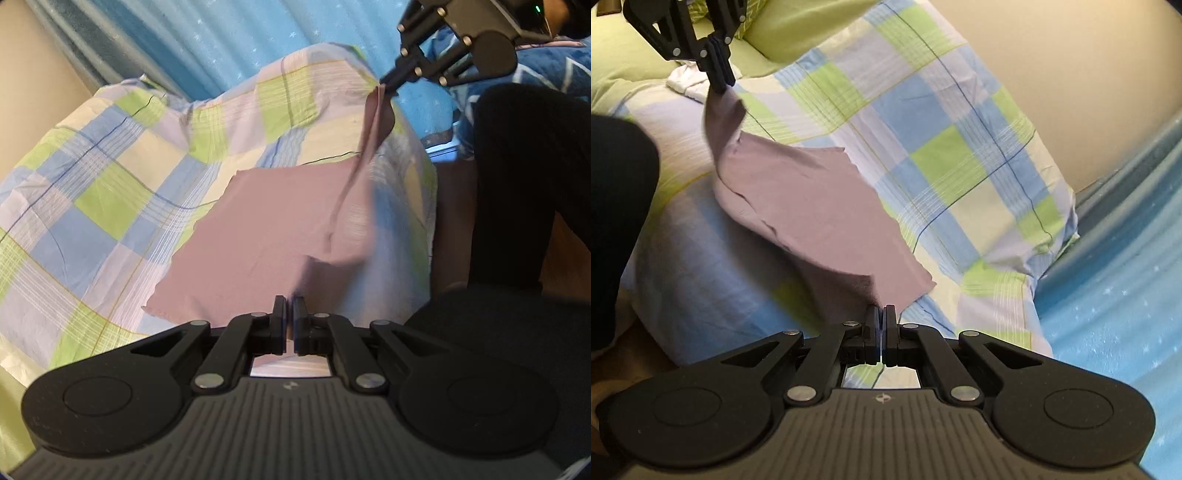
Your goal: Fold clothes
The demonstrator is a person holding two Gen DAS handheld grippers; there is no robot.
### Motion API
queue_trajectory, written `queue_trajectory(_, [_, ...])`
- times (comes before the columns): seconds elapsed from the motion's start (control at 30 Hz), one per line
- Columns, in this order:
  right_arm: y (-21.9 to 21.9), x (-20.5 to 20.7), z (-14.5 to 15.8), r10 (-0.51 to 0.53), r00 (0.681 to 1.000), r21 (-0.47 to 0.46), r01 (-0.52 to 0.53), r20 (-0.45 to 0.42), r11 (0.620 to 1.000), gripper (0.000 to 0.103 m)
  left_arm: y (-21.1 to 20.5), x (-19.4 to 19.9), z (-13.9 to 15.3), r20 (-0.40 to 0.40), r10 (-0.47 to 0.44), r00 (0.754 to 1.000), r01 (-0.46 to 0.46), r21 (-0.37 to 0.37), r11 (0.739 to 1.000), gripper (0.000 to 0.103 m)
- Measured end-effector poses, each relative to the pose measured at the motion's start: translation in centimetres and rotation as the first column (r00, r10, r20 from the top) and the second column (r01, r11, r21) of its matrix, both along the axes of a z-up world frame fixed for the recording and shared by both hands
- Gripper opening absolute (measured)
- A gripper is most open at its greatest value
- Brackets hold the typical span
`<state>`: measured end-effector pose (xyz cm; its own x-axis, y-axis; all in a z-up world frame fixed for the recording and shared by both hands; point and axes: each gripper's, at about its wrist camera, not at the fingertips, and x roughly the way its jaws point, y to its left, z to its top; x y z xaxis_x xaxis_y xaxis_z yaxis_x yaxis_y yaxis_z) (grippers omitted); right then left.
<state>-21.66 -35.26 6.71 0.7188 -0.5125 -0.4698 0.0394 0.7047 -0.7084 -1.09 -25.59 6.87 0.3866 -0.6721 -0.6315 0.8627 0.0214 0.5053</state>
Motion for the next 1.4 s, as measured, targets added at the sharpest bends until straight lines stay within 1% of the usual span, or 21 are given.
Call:
queue_trajectory(0.1, [-3.7,4.7,-0.3,0.011,0.999,0.030,-0.011,-0.033,1.000,0.000,-2.3,3.7,-0.4,-0.071,0.031,0.997,-0.032,-0.007,0.999,0.002])
queue_trajectory(0.2, [-8.2,9.3,-2.9,-0.001,0.997,0.105,0.009,-0.075,0.994,0.000,-4.8,7.8,-1.4,-0.160,0.061,0.985,-0.064,-0.012,0.998,0.002])
queue_trajectory(0.3, [-11.9,12.4,-5.2,-0.025,0.994,0.202,0.046,-0.106,0.978,0.000,-6.9,11.7,-2.9,-0.243,0.097,0.965,-0.104,-0.017,0.994,0.001])
queue_trajectory(0.37, [-13.6,13.8,-6.6,-0.043,0.992,0.270,0.075,-0.122,0.960,0.000,-7.8,14.2,-3.9,-0.303,0.124,0.945,-0.137,-0.025,0.990,0.001])
queue_trajectory(0.43, [-15.0,14.6,-7.8,-0.059,0.990,0.354,0.102,-0.131,0.930,0.001,-8.1,16.1,-4.8,-0.364,0.143,0.920,-0.169,-0.040,0.985,0.002])
queue_trajectory(0.47, [-15.6,14.6,-8.0,-0.068,0.989,0.396,0.114,-0.128,0.911,0.009,-8.2,16.9,-5.2,-0.393,0.151,0.907,-0.183,-0.044,0.982,0.003])
queue_trajectory(0.5, [-16.2,14.7,-8.3,-0.076,0.989,0.436,0.124,-0.126,0.891,0.014,-7.9,17.5,-5.4,-0.418,0.160,0.894,-0.200,-0.054,0.978,0.006])
queue_trajectory(0.53, [-16.4,14.2,-8.4,-0.092,0.990,0.477,0.134,-0.111,0.869,0.024,-7.6,18.0,-5.4,-0.441,0.167,0.882,-0.218,-0.065,0.974,0.009])
queue_trajectory(0.57, [-16.7,13.6,-8.2,-0.112,0.990,0.515,0.141,-0.088,0.845,0.027,-7.2,18.5,-5.5,-0.463,0.175,0.869,-0.236,-0.076,0.969,0.010])
queue_trajectory(0.6, [-16.9,12.9,-8.1,-0.133,0.989,0.551,0.147,-0.065,0.821,0.028,-6.8,19.0,-5.5,-0.486,0.181,0.855,-0.254,-0.087,0.963,0.010])
queue_trajectory(0.67, [-17.6,11.4,-7.7,-0.181,0.983,0.618,0.159,-0.027,0.770,0.030,-5.7,19.5,-5.4,-0.531,0.183,0.828,-0.281,-0.110,0.953,0.016])
queue_trajectory(0.73, [-18.7,10.0,-7.5,-0.223,0.975,0.695,0.154,0.009,0.702,0.032,-4.5,19.9,-5.3,-0.574,0.180,0.799,-0.307,-0.132,0.943,0.018])
queue_trajectory(0.8, [-19.8,9.0,-7.8,-0.255,0.966,0.753,0.143,0.034,0.642,0.034,-4.3,19.9,-5.6,-0.582,0.175,0.794,-0.306,-0.135,0.942,0.018])
queue_trajectory(0.87, [-20.3,8.4,-8.2,-0.263,0.964,0.789,0.126,0.047,0.602,0.039,-4.5,19.7,-6.1,-0.579,0.169,0.798,-0.296,-0.131,0.946,0.019])
queue_trajectory(0.93, [-20.5,8.2,-8.6,-0.257,0.965,0.815,0.102,0.060,0.570,0.041,-5.2,19.4,-6.7,-0.568,0.162,0.807,-0.277,-0.122,0.953,0.019])
queue_trajectory(1.07, [-20.6,8.8,-9.0,-0.236,0.968,0.837,0.058,0.086,0.544,0.042,-6.6,19.1,-7.6,-0.552,0.155,0.819,-0.248,-0.097,0.964,0.019])
queue_trajectory(1.1, [-20.6,9.1,-9.1,-0.234,0.968,0.837,0.055,0.088,0.544,0.042,-6.7,19.1,-7.7,-0.553,0.154,0.819,-0.243,-0.092,0.966,0.014])
queue_trajectory(1.13, [-20.7,9.3,-9.2,-0.232,0.968,0.840,0.049,0.093,0.541,0.042,-6.9,19.1,-7.8,-0.554,0.153,0.818,-0.240,-0.088,0.967,0.006])
queue_trajectory(1.3, [-21.4,10.1,-9.7,-0.214,0.969,0.845,0.009,0.125,0.534,0.042,-6.5,19.2,-8.0,-0.562,0.142,0.815,-0.240,-0.105,0.965,0.002])
queue_trajectory(1.37, [-21.9,10.5,-10.0,-0.206,0.969,0.854,-0.012,0.140,0.521,0.042,-6.3,19.3,-8.1,-0.567,0.139,0.812,-0.244,-0.114,0.963,0.001])
queue_trajectory(1.4, [-22.1,10.7,-10.0,-0.208,0.968,0.861,-0.017,0.142,0.509,0.039,-6.2,19.3,-8.1,-0.569,0.139,0.810,-0.247,-0.117,0.962,0.001])
